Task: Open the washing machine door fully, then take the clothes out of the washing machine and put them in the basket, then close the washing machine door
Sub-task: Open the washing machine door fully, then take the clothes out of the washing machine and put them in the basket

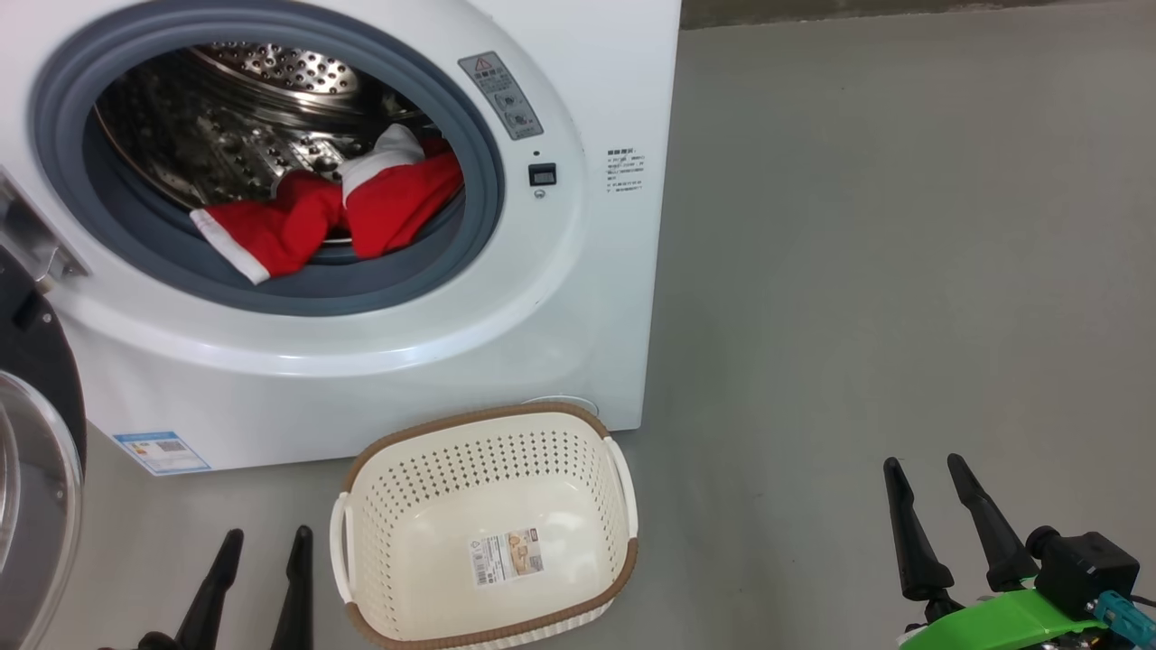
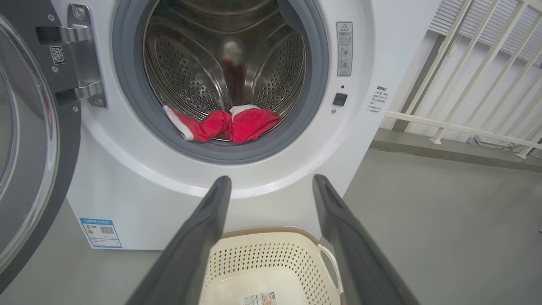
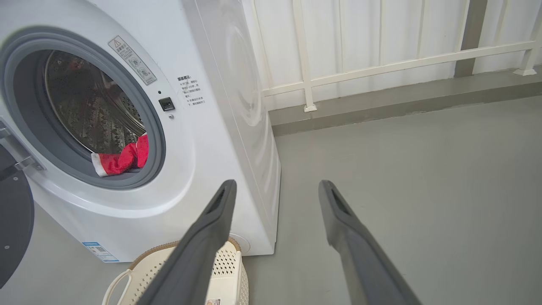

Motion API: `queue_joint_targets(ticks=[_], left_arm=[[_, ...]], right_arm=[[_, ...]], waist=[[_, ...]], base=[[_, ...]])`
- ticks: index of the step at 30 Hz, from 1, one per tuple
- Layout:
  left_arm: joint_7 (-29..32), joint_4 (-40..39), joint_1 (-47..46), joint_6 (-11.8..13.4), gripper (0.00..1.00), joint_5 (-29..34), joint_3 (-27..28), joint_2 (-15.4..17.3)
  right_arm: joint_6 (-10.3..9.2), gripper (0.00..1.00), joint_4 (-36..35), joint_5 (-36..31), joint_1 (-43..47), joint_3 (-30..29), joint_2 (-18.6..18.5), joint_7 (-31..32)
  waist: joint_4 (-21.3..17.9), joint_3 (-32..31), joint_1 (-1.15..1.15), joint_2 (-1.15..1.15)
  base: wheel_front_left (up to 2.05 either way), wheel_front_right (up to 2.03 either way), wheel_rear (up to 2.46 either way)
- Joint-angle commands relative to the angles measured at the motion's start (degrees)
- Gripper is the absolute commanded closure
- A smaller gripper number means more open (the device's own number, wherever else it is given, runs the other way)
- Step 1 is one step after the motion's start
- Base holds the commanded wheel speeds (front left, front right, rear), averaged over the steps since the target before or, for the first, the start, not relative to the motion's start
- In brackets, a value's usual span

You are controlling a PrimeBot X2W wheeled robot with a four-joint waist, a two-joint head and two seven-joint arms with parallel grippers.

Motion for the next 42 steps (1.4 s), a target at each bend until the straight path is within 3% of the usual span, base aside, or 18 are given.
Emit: queue_joint_targets(ticks=[1,21,42], left_arm=[[-0.28,-1.48,-2.08,0.09,0.00,0.18,2.26,1.01],[-0.28,-1.66,-2.61,0.09,0.00,0.49,3.94,0.12],[-0.28,-1.04,-3.46,0.09,0.00,-0.10,3.86,0.23]], right_arm=[[0.29,0.00,-1.46,-0.16,-0.46,1.06,-0.45,-0.52],[0.29,0.00,-1.34,-0.23,-0.96,2.01,-0.45,-0.52],[0.29,0.00,-1.29,-0.13,-1.40,2.85,-0.44,-0.52]], waist=[[0.11,-0.06,0.00,0.00],[0.71,-0.02,0.00,0.00],[0.82,0.44,0.00,0.00]], base=[[0.00,0.00,0.00],[0.05,-0.05,0.00],[0.92,-0.93,0.02]])
